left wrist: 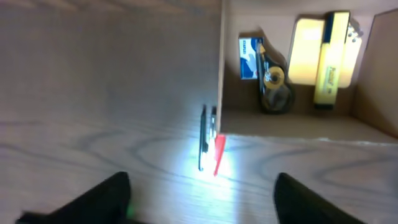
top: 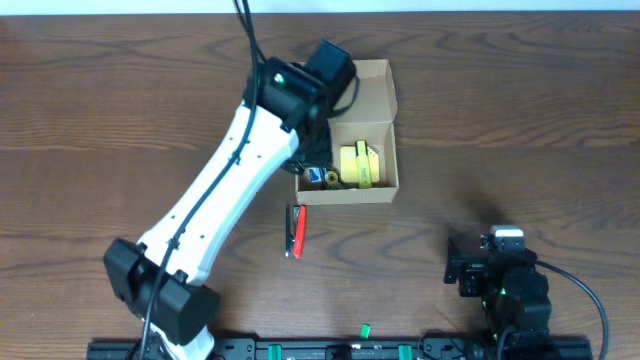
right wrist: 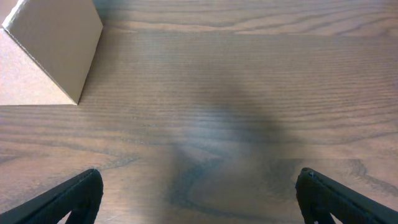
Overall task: Pack container
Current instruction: 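Move the left gripper down toward the red stapler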
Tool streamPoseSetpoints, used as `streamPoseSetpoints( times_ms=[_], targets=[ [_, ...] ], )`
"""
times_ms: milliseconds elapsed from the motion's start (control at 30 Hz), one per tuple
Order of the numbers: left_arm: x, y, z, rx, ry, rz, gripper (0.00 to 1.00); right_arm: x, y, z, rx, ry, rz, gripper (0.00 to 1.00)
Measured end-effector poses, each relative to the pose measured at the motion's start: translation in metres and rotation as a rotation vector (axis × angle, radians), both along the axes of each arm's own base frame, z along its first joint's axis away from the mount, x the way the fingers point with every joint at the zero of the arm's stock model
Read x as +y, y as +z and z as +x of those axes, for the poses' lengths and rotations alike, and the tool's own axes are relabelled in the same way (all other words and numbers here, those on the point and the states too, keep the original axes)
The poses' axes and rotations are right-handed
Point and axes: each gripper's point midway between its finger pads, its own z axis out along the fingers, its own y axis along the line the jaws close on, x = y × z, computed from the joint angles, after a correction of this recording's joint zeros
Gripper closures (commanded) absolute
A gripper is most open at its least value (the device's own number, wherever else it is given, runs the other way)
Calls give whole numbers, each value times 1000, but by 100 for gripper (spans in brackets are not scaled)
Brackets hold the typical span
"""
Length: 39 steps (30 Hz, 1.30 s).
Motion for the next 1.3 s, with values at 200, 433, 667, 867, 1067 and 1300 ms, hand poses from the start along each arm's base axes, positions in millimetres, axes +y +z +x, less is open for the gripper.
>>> streamPoseSetpoints(
  times_ms=[200,433,667,867,1067,1300],
  targets=[
    [13,-7,-26,23,51,35,5,0,0,0,0,0,0,1],
    [27,-35,-51,-5,105,-23,5,0,0,0,0,0,0,1],
    [34,-77,-75,0,99,-85,5,0,0,0,1,0,0,1],
    [23,-118,-83,26,49,-159,5,0,0,0,0,0,0,1],
    [23,-137,-97,80,-15,-171,5,0,0,0,1,0,0,1],
    [13,-138,-95,62,-34,-197,5,0,0,0,1,0,0,1]
  ],
)
